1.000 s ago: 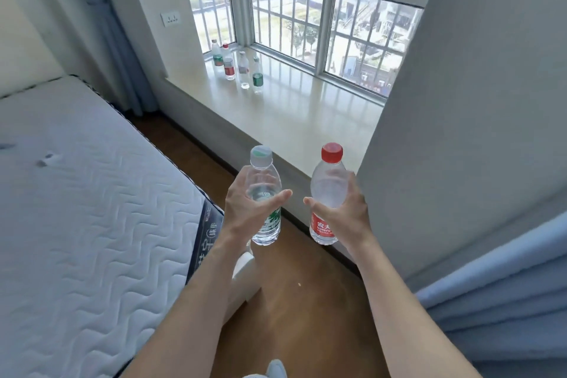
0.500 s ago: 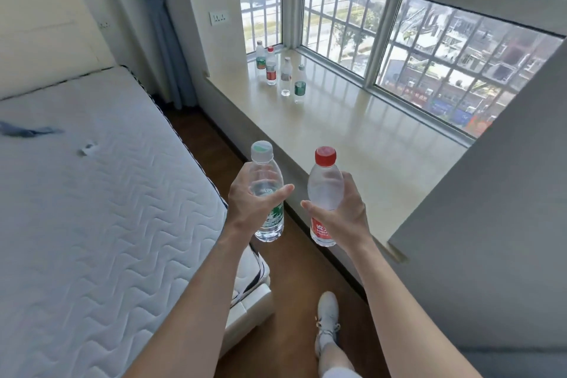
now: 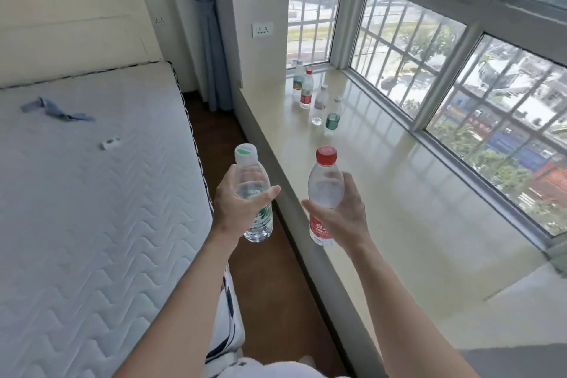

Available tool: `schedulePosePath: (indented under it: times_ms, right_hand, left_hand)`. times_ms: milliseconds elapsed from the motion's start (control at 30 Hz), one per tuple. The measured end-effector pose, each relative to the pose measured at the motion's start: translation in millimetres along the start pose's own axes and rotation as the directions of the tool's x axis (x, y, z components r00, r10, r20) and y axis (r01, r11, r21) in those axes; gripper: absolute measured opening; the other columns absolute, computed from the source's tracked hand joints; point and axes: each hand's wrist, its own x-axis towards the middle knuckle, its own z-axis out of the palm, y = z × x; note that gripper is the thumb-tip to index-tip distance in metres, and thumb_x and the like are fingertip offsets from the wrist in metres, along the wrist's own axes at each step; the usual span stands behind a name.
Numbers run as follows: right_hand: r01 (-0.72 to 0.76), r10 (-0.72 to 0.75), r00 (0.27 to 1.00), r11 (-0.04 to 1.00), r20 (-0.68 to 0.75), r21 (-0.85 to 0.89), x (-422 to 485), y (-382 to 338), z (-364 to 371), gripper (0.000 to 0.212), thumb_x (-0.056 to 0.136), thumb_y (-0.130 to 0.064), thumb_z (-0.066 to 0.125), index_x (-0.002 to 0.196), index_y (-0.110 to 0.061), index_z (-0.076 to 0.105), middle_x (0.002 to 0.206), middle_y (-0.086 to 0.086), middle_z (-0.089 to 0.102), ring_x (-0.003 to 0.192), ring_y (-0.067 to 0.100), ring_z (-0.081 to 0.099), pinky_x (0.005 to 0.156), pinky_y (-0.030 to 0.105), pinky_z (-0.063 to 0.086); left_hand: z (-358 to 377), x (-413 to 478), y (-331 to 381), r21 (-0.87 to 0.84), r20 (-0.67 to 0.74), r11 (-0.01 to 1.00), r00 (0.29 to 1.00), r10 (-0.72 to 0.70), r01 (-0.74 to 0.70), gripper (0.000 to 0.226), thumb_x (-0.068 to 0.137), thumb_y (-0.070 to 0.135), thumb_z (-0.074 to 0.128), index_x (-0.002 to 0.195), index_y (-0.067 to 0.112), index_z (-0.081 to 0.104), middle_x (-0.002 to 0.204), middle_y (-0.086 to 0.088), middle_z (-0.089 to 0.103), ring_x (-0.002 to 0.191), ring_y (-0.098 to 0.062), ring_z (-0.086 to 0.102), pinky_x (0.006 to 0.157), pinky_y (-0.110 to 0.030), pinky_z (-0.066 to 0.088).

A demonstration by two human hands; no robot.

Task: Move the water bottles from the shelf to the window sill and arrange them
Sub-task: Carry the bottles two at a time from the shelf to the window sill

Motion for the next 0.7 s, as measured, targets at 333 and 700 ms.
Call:
schedulePosePath:
  times_ms: [333, 700]
  right_hand:
    - [-0.012, 0.007, 0.992, 0.999, 0.124, 0.04, 94, 12, 40, 0.061, 0.062, -0.042, 0.085, 0.113, -0.032, 0.053, 0.101, -0.013, 0.066, 0.096, 0.013, 0.064, 0.087, 0.045, 0.055]
    - [0.026, -0.03, 0.981, 0.999, 0.191, 0.024, 254, -7, 133, 0.057, 0.068, -0.036, 0.086, 0.114, -0.028, 0.053, 0.102, -0.01, 0.063, 0.095, 0.011, 0.062, 0.077, 0.027, 0.048]
  left_hand:
    - [15, 72, -20, 0.023, -0.119, 0.997, 0.99, -0.071, 0.074, 0.044, 0.072, 0.019, 0.087, 0.106, 0.016, 0.06, 0.094, 0.012, 0.068, 0.087, 0.003, 0.067, 0.072, -0.01, 0.05]
    - [10, 243, -61, -0.005, -0.196, 0.989, 0.97, -0.144, 0.146, 0.048, 0.072, 0.022, 0.087, 0.11, 0.018, 0.059, 0.102, 0.003, 0.067, 0.096, -0.014, 0.066, 0.08, -0.025, 0.052]
